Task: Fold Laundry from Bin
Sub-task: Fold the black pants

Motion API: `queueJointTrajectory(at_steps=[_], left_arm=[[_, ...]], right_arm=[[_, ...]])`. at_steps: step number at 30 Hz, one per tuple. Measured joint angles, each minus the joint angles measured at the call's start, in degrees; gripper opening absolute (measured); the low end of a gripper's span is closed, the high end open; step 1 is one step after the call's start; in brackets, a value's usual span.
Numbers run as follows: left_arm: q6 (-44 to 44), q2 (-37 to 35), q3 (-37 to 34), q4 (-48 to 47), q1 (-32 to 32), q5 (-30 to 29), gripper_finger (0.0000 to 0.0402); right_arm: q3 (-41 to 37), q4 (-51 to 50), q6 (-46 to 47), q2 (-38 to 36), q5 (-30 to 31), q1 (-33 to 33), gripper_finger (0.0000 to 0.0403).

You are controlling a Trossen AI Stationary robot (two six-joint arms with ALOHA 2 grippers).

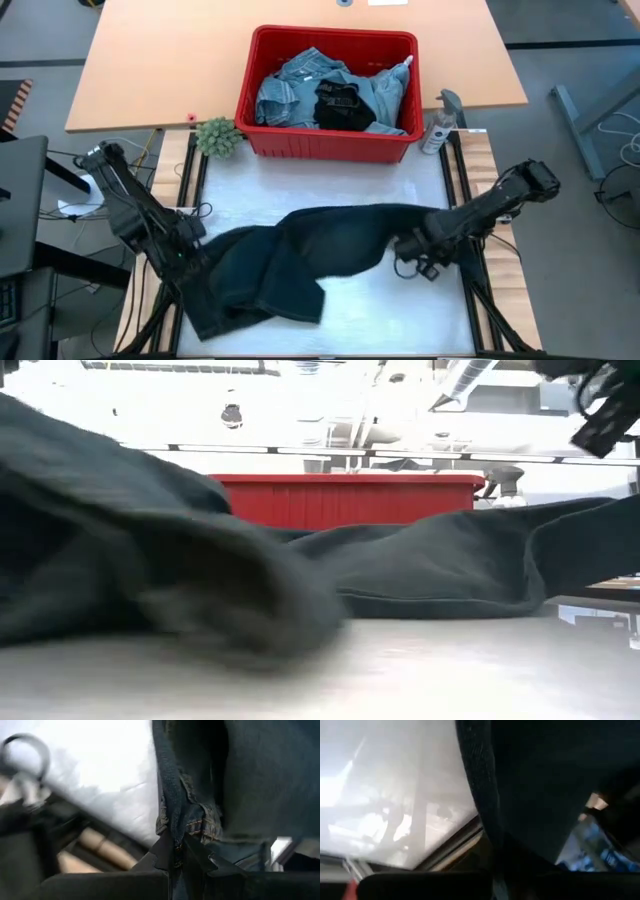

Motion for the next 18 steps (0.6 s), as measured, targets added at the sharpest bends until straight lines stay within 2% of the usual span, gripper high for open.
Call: queueJointTrajectory(at_steps=[3,8,14,18], left_arm=[[-1.3,-1.7,0.0,-2.7,0.6,2.6,0.0008],[3.1,-3.7,0.0,-1.8,0.6,4.4,0.0023],[11.3,-4.3,0.0,3.0,0.6,3.9,0.0091],[15.7,-6.3,1.0,8.4,0.6,1.2,0.0146]], right_arm=[[0.0,2.1,-3.3,-0.5,-2.0,4.1,0.0079],[0.0,4.4,-8.0,-0.5,-6.7,10.4,0.0137],[1.2,8.0,-7.5,-0.5,-8.0,15.6,0.0238],[4.6,14.0,-9.1,-0.5,-3.3,16.6,0.0266]])
